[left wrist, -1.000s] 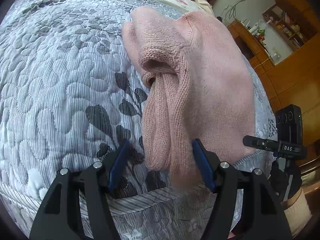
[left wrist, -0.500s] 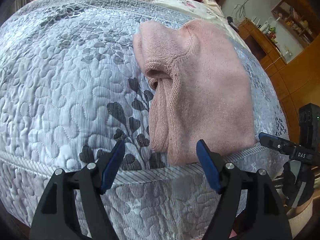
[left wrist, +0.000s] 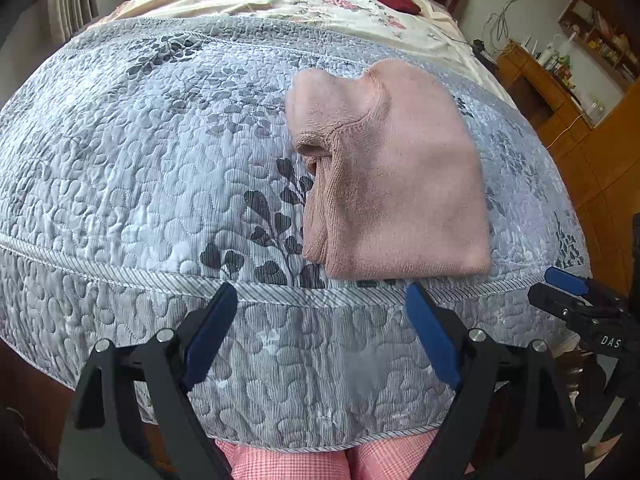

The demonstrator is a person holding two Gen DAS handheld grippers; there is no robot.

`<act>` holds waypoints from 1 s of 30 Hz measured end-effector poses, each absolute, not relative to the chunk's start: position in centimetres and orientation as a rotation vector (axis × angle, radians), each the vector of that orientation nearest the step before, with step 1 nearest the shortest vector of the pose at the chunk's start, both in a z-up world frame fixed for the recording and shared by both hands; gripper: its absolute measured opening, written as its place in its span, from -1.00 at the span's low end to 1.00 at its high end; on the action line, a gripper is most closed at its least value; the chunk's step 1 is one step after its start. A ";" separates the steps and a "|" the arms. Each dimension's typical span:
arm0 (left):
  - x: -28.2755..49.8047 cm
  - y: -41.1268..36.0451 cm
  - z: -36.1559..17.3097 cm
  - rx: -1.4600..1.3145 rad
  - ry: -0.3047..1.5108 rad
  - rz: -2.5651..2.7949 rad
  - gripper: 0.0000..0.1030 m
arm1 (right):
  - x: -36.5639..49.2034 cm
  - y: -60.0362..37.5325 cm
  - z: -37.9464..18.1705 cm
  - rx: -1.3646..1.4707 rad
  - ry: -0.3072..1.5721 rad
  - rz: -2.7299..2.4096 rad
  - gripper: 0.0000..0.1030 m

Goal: Fold small clothes

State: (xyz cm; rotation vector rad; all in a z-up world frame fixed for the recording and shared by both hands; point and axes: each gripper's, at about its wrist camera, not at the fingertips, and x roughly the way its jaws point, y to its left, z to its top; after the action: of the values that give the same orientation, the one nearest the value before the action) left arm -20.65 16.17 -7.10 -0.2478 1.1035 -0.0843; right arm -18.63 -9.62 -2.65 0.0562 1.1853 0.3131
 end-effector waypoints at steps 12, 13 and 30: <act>-23.6 15.6 -4.5 -0.178 1.086 -0.042 0.73 | -20.8 -9.2 0.3 0.026 1.145 0.251 0.92; -23.8 15.6 -4.4 -0.175 1.085 -0.040 0.73 | -21.0 -9.1 0.6 0.025 1.141 0.251 0.92; -26.2 14.5 -1.2 -0.111 1.052 -0.012 0.75 | -22.9 -7.9 4.4 -0.047 1.087 0.179 0.92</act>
State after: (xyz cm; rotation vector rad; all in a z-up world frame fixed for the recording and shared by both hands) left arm -26.17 14.47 -1.16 -0.1107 1.0525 -0.0118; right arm -22.88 -7.95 4.39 -0.0466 1.0875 0.1791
